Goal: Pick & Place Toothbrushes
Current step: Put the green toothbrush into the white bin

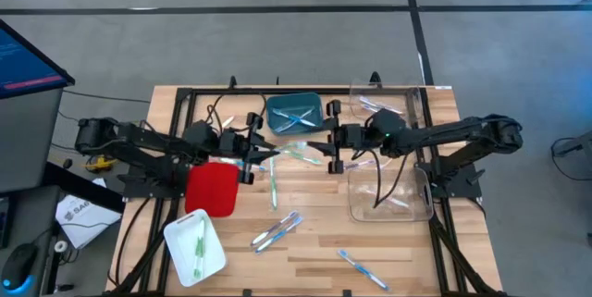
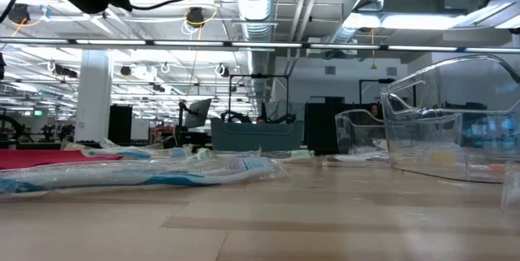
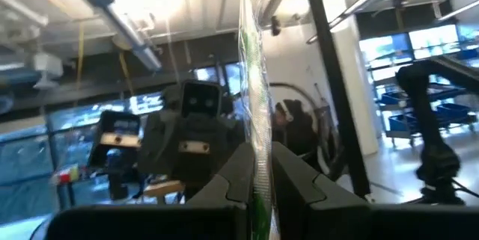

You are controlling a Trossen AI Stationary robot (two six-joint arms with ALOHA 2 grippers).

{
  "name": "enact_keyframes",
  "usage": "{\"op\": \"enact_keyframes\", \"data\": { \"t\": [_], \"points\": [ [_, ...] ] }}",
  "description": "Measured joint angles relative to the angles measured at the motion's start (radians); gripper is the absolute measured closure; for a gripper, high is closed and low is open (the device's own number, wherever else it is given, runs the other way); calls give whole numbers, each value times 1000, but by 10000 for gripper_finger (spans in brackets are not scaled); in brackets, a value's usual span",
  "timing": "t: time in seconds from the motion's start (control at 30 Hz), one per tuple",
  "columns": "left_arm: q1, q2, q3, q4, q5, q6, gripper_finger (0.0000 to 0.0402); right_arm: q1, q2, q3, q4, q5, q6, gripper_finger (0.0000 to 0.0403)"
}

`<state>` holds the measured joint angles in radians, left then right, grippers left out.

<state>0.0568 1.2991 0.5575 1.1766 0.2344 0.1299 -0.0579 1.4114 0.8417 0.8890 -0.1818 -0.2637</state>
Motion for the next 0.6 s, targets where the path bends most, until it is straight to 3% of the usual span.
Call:
{"op": "enact_keyframes", "data": {
  "t": [0.17, 0.47, 0.6],
  "points": [
    [9, 8, 1, -4, 1, -6, 384, -8, 3, 0, 2, 0, 11, 277],
    [9, 8, 1, -8, 6, -5, 384, 11, -2, 5, 9, 4, 37, 128],
    [13, 25, 1, -9, 6, -5, 384, 41, 16, 33, 14, 3, 36, 88]
  ]
}}
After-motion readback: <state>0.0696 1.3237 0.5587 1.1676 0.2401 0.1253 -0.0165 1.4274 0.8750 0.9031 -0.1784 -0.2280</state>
